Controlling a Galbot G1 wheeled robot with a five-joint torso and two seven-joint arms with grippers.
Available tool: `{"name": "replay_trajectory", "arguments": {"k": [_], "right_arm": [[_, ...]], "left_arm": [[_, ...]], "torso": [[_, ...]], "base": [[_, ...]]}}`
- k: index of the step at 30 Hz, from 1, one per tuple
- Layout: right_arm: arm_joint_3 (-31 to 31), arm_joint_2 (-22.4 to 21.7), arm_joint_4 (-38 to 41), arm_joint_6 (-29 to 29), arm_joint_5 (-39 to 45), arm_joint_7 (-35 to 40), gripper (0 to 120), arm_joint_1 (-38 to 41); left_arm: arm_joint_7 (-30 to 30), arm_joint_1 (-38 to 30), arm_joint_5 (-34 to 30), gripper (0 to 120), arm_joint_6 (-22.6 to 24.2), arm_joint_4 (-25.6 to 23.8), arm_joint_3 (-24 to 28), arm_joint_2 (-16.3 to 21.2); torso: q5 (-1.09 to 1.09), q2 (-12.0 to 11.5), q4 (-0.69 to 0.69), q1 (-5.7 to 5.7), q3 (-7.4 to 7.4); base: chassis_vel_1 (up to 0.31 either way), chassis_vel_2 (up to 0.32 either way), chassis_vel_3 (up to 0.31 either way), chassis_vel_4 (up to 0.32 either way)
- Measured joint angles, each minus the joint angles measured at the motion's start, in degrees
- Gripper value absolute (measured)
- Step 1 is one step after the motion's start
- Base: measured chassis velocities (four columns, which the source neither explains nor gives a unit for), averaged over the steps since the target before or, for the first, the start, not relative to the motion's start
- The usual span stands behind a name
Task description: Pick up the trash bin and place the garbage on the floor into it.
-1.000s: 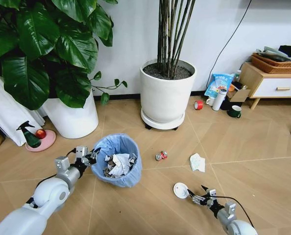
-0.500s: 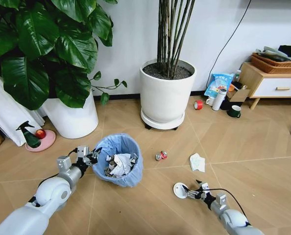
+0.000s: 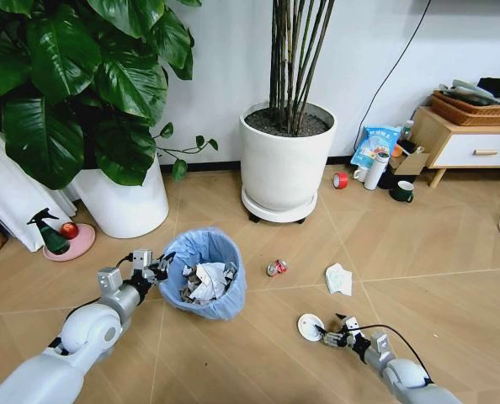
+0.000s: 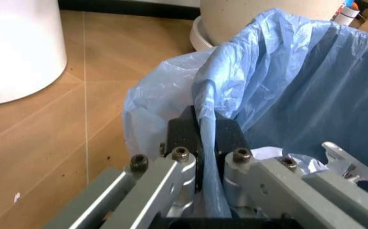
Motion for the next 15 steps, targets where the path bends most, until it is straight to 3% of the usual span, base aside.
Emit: {"name": "replay_trajectory", "arguments": {"k": [2, 15], "right_arm": [[-0.5, 0.0, -0.4, -0.1, 0.8, -0.6, 61, 0.3], [-1.8, 0.7, -1.6, -0.4, 2.8, -2.4, 19, 1.2]], "left_arm": [[0.0, 0.0, 0.0, 0, 0.0, 0.0, 0.0, 0.0], [0.0, 0.3, 0.0, 0, 0.0, -0.1, -0.2, 0.1]], "torso": [[-0.04, 0.0, -0.01, 0.0, 0.0], [-0.01, 0.0, 0.0, 0.0, -0.01]], "base": [[0.0, 0.0, 0.0, 0.0], [0.0, 0.0, 0.0, 0.0]]}}
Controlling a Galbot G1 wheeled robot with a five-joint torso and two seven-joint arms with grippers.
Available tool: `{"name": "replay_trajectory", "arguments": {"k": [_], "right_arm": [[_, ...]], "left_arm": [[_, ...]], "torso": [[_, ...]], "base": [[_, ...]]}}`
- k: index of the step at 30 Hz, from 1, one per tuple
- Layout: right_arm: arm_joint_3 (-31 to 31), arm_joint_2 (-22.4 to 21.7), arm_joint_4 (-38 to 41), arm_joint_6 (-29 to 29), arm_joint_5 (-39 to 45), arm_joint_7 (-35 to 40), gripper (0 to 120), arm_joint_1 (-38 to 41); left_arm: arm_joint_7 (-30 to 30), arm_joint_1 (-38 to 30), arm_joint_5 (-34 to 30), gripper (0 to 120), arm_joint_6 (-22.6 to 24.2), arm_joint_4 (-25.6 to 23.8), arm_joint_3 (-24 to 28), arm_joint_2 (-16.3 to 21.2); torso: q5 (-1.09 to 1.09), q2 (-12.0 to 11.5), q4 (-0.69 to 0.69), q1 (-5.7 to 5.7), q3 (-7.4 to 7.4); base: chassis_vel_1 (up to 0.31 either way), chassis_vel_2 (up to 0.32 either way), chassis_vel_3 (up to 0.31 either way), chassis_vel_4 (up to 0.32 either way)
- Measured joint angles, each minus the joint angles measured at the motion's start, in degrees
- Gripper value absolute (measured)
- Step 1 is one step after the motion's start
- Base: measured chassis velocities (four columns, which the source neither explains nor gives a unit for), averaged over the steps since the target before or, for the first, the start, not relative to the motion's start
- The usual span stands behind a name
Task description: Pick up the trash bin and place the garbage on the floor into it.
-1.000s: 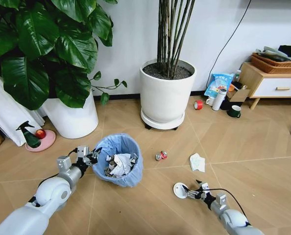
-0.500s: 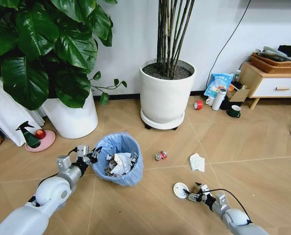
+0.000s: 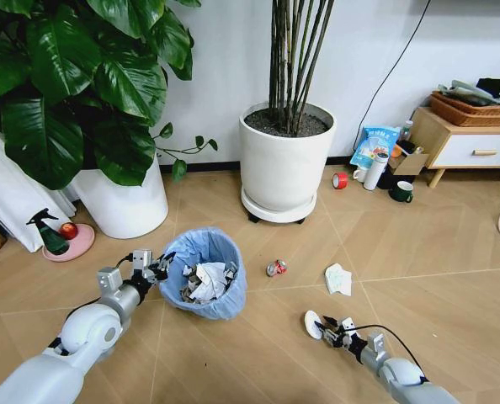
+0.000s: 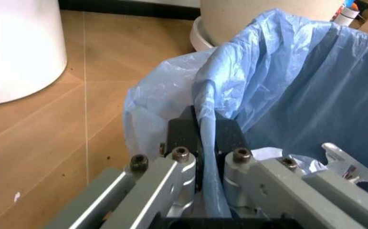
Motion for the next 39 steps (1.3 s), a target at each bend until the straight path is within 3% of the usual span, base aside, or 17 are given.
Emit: {"name": "replay_trajectory", "arguments": {"k": [3, 6, 23, 33, 36, 39], "right_arm": [[-0.1, 0.3, -0.2, -0.2, 0.6, -0.4, 5, 0.1], [-0.1, 0.4, 0.0, -0.3, 1.0, -0.5, 0, 0.0], [3.1, -2.0, 5.6, -0.9, 2.1, -1.5, 0, -3.0], [9.3, -8.6, 24.0, 2.4, 7.1, -6.6, 0, -4.4], [7.5, -10.0, 28.3, 3.2, 12.3, -8.1, 0, -1.6], [0.5, -11.2, 31.5, 3.8, 19.7, -10.7, 0, 6.0]], "left_arm": [[0.0, 0.0, -0.1, 0, 0.0, 0.0, 0.0, 0.0], [0.0, -0.1, -0.1, 0, 0.0, 0.1, 0.0, 0.0], [0.2, -0.7, 0.0, 0, -0.1, 1.5, 0.7, -0.3], [0.9, -2.7, -0.6, 0, -0.2, 3.7, 4.2, 0.2], [0.9, -3.0, -0.7, 0, -0.2, 3.8, 5.0, 0.2], [0.9, -3.7, -1.1, 0, -0.3, 3.8, 6.4, 0.2]], "torso": [[-0.02, 0.0, 0.0, 0.0, 0.0], [0.01, 0.0, -0.01, 0.0, 0.01], [0.02, 0.0, 0.0, 0.01, 0.02], [0.0, 0.0, -0.02, 0.0, 0.02], [-0.02, 0.0, -0.01, 0.01, 0.02], [0.02, 0.0, -0.03, 0.01, 0.02]], "base": [[0.0, 0.0, 0.0, 0.0], [0.0, 0.0, 0.0, 0.0], [0.0, 0.0, 0.0, 0.0], [0.0, 0.0, 0.0, 0.0], [0.0, 0.0, 0.0, 0.0], [0.0, 0.0, 0.0, 0.0]]}}
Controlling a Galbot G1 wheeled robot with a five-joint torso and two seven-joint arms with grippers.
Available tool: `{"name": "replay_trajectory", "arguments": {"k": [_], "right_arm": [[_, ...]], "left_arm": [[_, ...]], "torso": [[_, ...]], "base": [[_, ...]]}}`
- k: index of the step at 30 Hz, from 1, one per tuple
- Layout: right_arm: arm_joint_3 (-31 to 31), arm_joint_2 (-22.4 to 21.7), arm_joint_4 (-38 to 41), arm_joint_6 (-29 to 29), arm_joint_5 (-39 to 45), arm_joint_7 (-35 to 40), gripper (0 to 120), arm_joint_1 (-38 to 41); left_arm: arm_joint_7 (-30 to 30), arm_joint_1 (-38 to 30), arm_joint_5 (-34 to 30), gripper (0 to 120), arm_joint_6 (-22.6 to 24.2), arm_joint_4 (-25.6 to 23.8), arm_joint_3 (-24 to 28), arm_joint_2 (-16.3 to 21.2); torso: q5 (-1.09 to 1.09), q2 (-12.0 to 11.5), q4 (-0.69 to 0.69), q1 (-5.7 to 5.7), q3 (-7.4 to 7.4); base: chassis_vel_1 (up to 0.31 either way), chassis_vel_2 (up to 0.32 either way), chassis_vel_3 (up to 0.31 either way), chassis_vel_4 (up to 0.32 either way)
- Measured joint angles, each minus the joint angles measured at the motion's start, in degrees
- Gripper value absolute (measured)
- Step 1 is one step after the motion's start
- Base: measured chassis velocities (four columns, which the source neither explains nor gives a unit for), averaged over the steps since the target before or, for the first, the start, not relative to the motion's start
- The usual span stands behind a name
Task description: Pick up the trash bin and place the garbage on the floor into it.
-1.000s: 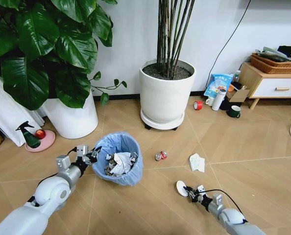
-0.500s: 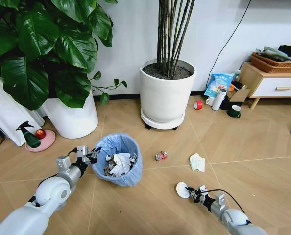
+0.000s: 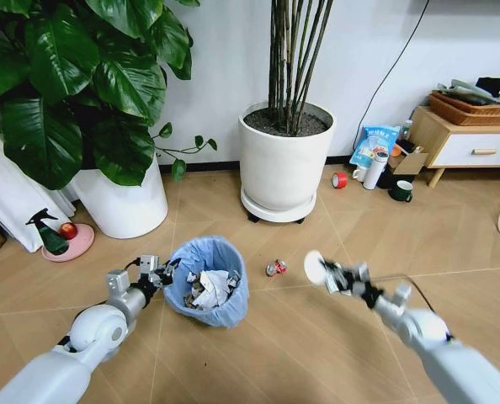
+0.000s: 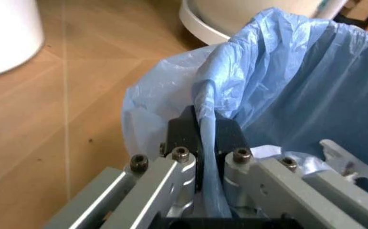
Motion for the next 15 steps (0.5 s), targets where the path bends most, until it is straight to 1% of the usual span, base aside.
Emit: {"name": "replay_trajectory", "arguments": {"k": [1, 2, 3, 4, 5, 6, 7, 8, 9, 10, 11, 12, 13, 14, 15], "right_arm": [[0.0, 0.0, 0.0, 0.0, 0.0, 0.0, 0, 0.0], [-3.2, 0.0, 0.0, 0.4, 2.1, -1.1, 0, 3.8], [-6.4, 0.2, -0.5, 1.0, 3.9, -2.3, 0, 7.6], [-8.0, 0.5, -0.9, 1.2, 4.5, -2.9, 0, 9.3], [-8.0, 0.5, -0.9, 1.2, 4.5, -2.9, 0, 9.3], [-10.1, 1.1, -1.6, 1.4, 5.3, -3.8, 0, 11.8], [-13.4, 2.2, -3.2, 1.9, 6.3, -5.3, 0, 15.2], [-14.8, 2.8, -3.9, 2.0, 6.6, -5.9, 0, 16.5], [-14.8, 2.8, -3.9, 2.0, 6.6, -5.9, 0, 16.5], [-16.9, 3.9, -5.2, 2.2, 7.0, -6.8, 0, 18.5], [-19.7, 6.0, -7.4, 2.2, 7.2, -7.7, 0, 21.1], [-21.2, 7.4, -8.7, 2.2, 7.2, -8.0, 0, 22.4], [-23.5, 9.9, -11.1, 2.2, 7.2, -8.5, 0, 24.3], [-23.5, 9.9, -11.1, 2.2, 7.2, -8.5, 0, 24.3], [-25.6, 12.5, -13.3, 2.2, 7.1, -8.8, 0, 25.8]], "left_arm": [[0.0, 0.0, 0.0, 0, 0.0, 0.0, 0.0, 0.0], [0.0, -0.2, -0.2, 0, 0.0, 0.0, 0.4, 0.2], [0.0, -0.5, -0.3, 0, 0.0, 0.1, 0.5, 0.5], [0.1, -0.6, -0.4, 0, 0.0, 0.1, 0.6, 0.5], [0.1, -0.6, -0.4, 0, 0.0, 0.1, 0.6, 0.5], [0.1, -0.7, -0.5, 0, 0.0, 0.1, 0.6, 0.6], [0.1, -0.9, -0.7, 0, 0.0, 0.2, 0.6, 0.6], [0.1, -0.9, -0.8, 0, 0.0, 0.2, 0.6, 0.5], [0.1, -0.9, -0.8, 0, 0.0, 0.2, 0.6, 0.5], [0.1, -0.9, -1.1, 0, 0.0, 0.2, 0.4, 0.4], [0.1, -0.9, -1.2, 0, 0.0, 0.2, 0.2, 0.3], [0.1, -0.9, -1.2, 0, 0.0, 0.2, 0.1, 0.2], [0.1, -0.7, -1.2, 0, 0.0, 0.2, 0.0, 0.1], [0.1, -0.7, -1.2, 0, 0.0, 0.2, 0.0, 0.1], [0.1, -0.6, -1.2, 0, 0.0, 0.3, -0.1, 0.1]], "torso": [[0.0, 0.0, 0.0, 0.0, 0.0], [0.04, 0.0, 0.04, 0.0, 0.0], [-0.03, 0.0, 0.01, 0.0, -0.01], [-0.08, 0.0, 0.02, 0.0, -0.01], [-0.08, 0.0, 0.02, 0.0, -0.01], [-0.08, 0.0, 0.02, 0.0, -0.01], [-0.04, 0.0, 0.04, 0.0, 0.0], [0.0, 0.0, 0.05, 0.0, 0.0], [0.0, 0.0, 0.05, 0.0, 0.0], [0.0, 0.0, 0.04, 0.0, 0.0], [-0.04, 0.0, 0.04, 0.0, 0.0], [-0.05, 0.0, 0.05, 0.0, 0.0], [-0.04, 0.0, 0.04, 0.0, 0.0], [-0.04, 0.0, 0.04, 0.0, 0.0], [-0.01, 0.0, 0.05, 0.0, 0.0]], "base": [[0.0, 0.0, 0.0, 0.0], [0.0, 0.0, 0.0, 0.0], [0.0, 0.0, 0.0, 0.0], [0.0, 0.0, 0.0, 0.0], [0.0, 0.0, 0.0, 0.0], [0.0, 0.0, 0.0, 0.0], [0.0, 0.0, 0.0, 0.0], [0.0, 0.0, 0.0, 0.0], [0.0, 0.0, 0.0, 0.0], [0.0, 0.0, 0.0, 0.0], [0.0, 0.0, 0.0, 0.0], [0.0, 0.0, 0.0, 0.0], [0.0, 0.0, 0.0, 0.0], [0.0, 0.0, 0.0, 0.0], [0.0, 0.0, 0.0, 0.0]]}}
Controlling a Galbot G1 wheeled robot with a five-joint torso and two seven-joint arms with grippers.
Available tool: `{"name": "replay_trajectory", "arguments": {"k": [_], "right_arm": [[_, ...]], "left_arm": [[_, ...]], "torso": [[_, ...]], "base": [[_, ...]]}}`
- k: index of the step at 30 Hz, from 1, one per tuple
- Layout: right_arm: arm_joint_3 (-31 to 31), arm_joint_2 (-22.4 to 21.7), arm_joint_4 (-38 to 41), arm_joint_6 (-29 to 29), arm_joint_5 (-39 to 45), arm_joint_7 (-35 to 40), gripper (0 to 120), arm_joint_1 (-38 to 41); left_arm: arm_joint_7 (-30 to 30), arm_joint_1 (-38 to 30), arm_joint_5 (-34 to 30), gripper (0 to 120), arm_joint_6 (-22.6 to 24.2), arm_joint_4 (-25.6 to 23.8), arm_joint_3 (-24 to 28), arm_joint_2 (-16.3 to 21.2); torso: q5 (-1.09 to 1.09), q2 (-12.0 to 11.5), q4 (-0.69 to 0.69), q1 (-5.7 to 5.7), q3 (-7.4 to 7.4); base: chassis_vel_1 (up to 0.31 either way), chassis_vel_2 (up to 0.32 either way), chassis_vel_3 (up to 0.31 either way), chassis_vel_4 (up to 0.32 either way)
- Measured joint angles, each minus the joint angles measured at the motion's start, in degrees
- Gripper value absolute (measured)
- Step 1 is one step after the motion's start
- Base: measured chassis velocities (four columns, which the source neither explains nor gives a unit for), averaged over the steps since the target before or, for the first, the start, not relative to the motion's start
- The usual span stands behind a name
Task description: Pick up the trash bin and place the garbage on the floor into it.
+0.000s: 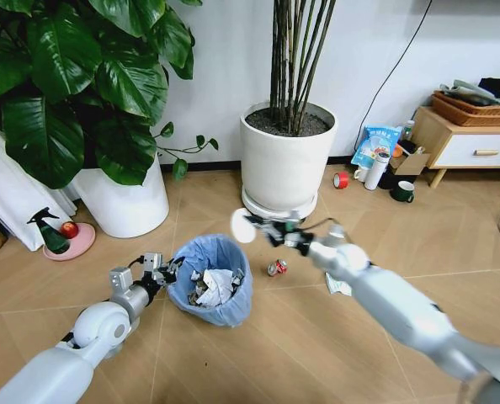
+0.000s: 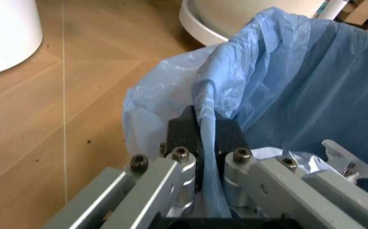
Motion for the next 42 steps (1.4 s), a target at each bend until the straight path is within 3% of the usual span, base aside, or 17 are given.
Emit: {"name": "replay_trajectory", "arguments": {"k": [2, 5, 7, 9, 11, 15, 21, 22, 24, 27, 32, 35, 42], "right_arm": [[-3.3, 5.1, -5.4, 0.1, -1.6, -0.9, 0, 1.9], [-5.3, 8.4, -9.5, 0.9, -4.7, -1.2, 0, 2.9], [-5.7, 8.7, -10.0, 1.0, -5.6, -1.1, 0, 3.1], [-6.2, 8.5, -10.4, 1.3, -8.3, -1.1, 11, 3.5], [-6.3, 8.1, -10.3, 1.4, -9.4, -1.1, 15, 3.8], [-6.5, 6.3, -9.6, 1.8, -12.7, -1.7, 33, 4.9], [-6.5, 5.3, -8.8, 1.8, -12.7, -1.8, 48, 5.1], [-6.6, 4.7, -8.4, 1.8, -12.6, -2.1, 59, 5.1], [-6.7, 4.2, -8.2, 1.7, -12.6, -2.3, 60, 5.1], [-8.7, -0.1, -5.9, 0.8, -10.7, -2.8, 79, 5.2], [-10.7, -4.6, -3.3, 0.2, -9.5, -3.1, 93, 5.8], [-10.2, -6.5, -2.4, 0.1, -8.9, -3.1, 99, 5.6], [-5.3, -9.6, -0.1, 0.1, -8.6, -3.3, 100, 1.5]], "left_arm": [[0.0, 0.2, 0.1, 0, 0.0, 0.0, 0.0, 0.1], [0.0, 0.0, 0.1, 0, 0.0, 0.0, -0.1, 0.2], [0.0, 0.0, 0.1, 0, 0.0, 0.0, -0.1, 0.3], [0.0, -0.1, 0.1, 0, 0.0, 0.0, -0.2, 0.3], [0.0, -0.1, 0.1, 0, 0.0, 0.0, -0.2, 0.3], [0.0, 0.0, 0.2, 0, 0.1, -0.1, -0.5, 0.3], [0.0, 0.1, 0.2, 0, 0.1, -0.1, -0.9, 0.4], [-0.1, 0.2, 0.2, 0, 0.1, -0.2, -1.1, 0.5], [-0.1, 0.2, 0.2, 0, 0.2, -0.2, -1.2, 0.5], [-0.2, 0.3, 0.2, 0, 0.2, -0.3, -1.5, 0.7], [-0.3, 0.0, 0.1, 0, 0.2, -0.4, -1.5, 0.8], [-0.5, -0.1, 0.0, 0, 0.2, -0.5, -1.6, 0.7], [-0.8, 0.1, 0.0, 0, 0.3, -0.5, -1.6, 0.5]], "torso": [[-0.03, 0.0, 0.0, 0.0, 0.0], [-0.02, 0.0, 0.0, 0.0, 0.0], [-0.02, 0.0, -0.01, 0.0, -0.01], [-0.01, 0.0, -0.03, 0.0, 0.0], [-0.01, 0.0, -0.04, -0.01, -0.01], [-0.01, 0.0, -0.04, -0.01, -0.01], [0.0, 0.0, -0.02, -0.01, -0.01], [0.0, 0.0, -0.02, -0.01, -0.01], [0.0, 0.0, -0.01, -0.01, -0.01], [0.0, 0.0, -0.02, -0.01, -0.01], [0.01, 0.0, -0.04, -0.01, -0.01], [0.0, 0.0, -0.02, -0.01, -0.01], [0.0, 0.0, -0.03, -0.01, -0.01]], "base": [[0.0, 0.0, 0.0, 0.0], [0.0, 0.0, 0.0, 0.0], [0.0, 0.0, 0.0, 0.0], [0.0, 0.0, 0.0, 0.0], [0.0, 0.0, 0.0, 0.0], [0.0, 0.0, 0.0, 0.0], [0.0, 0.0, 0.0, 0.0], [0.0, 0.0, 0.0, 0.0], [0.0, 0.0, 0.0, 0.0], [0.0, 0.0, 0.0, 0.0], [0.0, 0.0, 0.0, 0.0], [0.0, 0.0, 0.0, 0.0], [0.0, 0.0, 0.0, 0.0]]}}
